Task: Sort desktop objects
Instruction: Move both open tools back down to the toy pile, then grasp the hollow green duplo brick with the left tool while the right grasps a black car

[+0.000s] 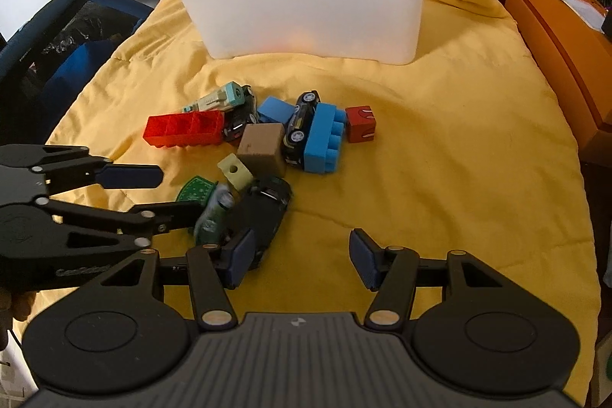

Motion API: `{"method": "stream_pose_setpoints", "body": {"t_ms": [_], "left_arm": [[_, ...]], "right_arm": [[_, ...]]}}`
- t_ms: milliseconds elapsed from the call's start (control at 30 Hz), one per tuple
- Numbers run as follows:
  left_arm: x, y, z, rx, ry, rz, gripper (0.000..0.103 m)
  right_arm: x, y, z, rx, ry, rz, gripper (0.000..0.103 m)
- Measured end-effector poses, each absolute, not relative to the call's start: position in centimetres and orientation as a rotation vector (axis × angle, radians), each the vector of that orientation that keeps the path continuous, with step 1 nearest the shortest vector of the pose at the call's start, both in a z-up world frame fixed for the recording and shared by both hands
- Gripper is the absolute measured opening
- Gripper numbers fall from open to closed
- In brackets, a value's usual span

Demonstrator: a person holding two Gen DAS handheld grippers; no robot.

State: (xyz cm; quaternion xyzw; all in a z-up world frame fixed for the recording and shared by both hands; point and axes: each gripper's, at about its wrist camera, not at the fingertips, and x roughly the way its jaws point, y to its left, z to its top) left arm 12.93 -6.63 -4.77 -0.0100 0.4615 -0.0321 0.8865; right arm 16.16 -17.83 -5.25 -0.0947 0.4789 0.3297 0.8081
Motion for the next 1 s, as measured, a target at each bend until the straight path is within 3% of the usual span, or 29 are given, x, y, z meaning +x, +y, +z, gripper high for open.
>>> {"method": "stream_pose_setpoints", "body": {"t_ms": [233,533,667,733,867,933,1000], "left_arm": [[12.3,-5.8,-5.8,0.009,0.956,-0.050,0.039],[13.1,-5.5,-5.7,-0.032,0.924,-0.090,0.041],[13.4,-5.8,-5.9,-0.026,0.914,-0.122,0.042],[13.4,-5.9,-6.1,-0.014,0.915,-0.134,0.042],[13.3,-5.9,-6.0,0.003,0.904,-0.139,0.029],[13.2,-5.7,-5.8,-0.007,0.906,-0.139,0.025],[12.8,-5.4,-5.3,-0.016,0.894,-0.136,0.024]], "right_arm": [[16.1,-17.1,-5.1,-0.208,1.011,0.713,0.059],[17.0,-15.8,-6.2,-0.229,0.981,0.693,0.057],[17.3,-15.3,-6.3,-0.245,0.983,0.706,0.041],[17.3,-15.5,-6.3,-0.245,0.993,0.709,0.040],[16.6,-15.7,-6.8,-0.277,0.993,0.716,0.040],[16.4,-15.5,-6.7,-0.300,0.972,0.730,0.033],[16.4,-15.3,-6.6,-0.297,0.963,0.749,0.033]]}}
